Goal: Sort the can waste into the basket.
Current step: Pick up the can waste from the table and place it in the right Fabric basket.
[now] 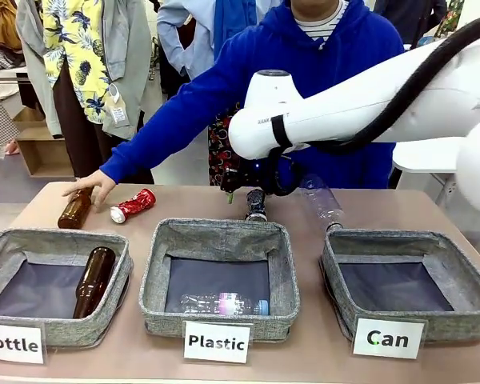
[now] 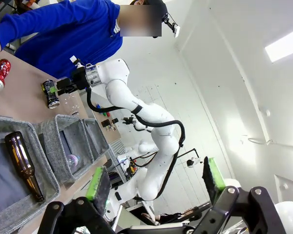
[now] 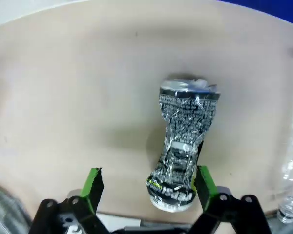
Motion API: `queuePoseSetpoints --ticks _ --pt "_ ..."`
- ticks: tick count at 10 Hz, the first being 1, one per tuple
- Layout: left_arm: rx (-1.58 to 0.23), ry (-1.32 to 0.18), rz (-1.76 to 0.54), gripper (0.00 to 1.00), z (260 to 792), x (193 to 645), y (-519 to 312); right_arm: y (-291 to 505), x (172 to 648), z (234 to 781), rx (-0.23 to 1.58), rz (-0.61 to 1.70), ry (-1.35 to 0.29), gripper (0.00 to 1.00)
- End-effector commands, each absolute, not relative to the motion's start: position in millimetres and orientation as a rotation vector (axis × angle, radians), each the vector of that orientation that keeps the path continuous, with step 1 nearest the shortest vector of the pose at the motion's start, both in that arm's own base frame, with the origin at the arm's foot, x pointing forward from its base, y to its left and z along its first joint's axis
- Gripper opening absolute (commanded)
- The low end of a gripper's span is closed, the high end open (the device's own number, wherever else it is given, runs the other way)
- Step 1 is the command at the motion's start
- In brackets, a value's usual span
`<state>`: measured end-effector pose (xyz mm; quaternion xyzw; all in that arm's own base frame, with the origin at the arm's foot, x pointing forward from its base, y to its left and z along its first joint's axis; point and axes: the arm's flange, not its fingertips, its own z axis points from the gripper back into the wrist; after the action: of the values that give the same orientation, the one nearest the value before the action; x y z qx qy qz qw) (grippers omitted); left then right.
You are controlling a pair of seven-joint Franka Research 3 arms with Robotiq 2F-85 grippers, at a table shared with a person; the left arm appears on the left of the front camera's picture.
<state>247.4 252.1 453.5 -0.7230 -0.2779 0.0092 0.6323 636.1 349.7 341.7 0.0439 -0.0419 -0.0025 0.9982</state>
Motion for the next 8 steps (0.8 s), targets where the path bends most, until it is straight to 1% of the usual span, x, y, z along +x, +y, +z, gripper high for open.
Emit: queuePoseSetpoints --ticks 1,4,6,8 --pt "-1.669 -0.637 0.025 1.0 459 246 253 360 651 341 0.0 -0.086 -0.101 1.0" --pt "-1.669 -0.637 0.025 1.0 459 246 253 357 655 335 -0.013 -0.103 -0.103 1.0" --pt "-1.669 -0.637 0.025 1.0 459 246 253 354 665 322 -0.037 -0.108 -0.15 1.0" --pt "-1.669 -0.637 0.025 1.0 459 246 253 353 671 310 -0.055 -0.099 -0.142 1.0"
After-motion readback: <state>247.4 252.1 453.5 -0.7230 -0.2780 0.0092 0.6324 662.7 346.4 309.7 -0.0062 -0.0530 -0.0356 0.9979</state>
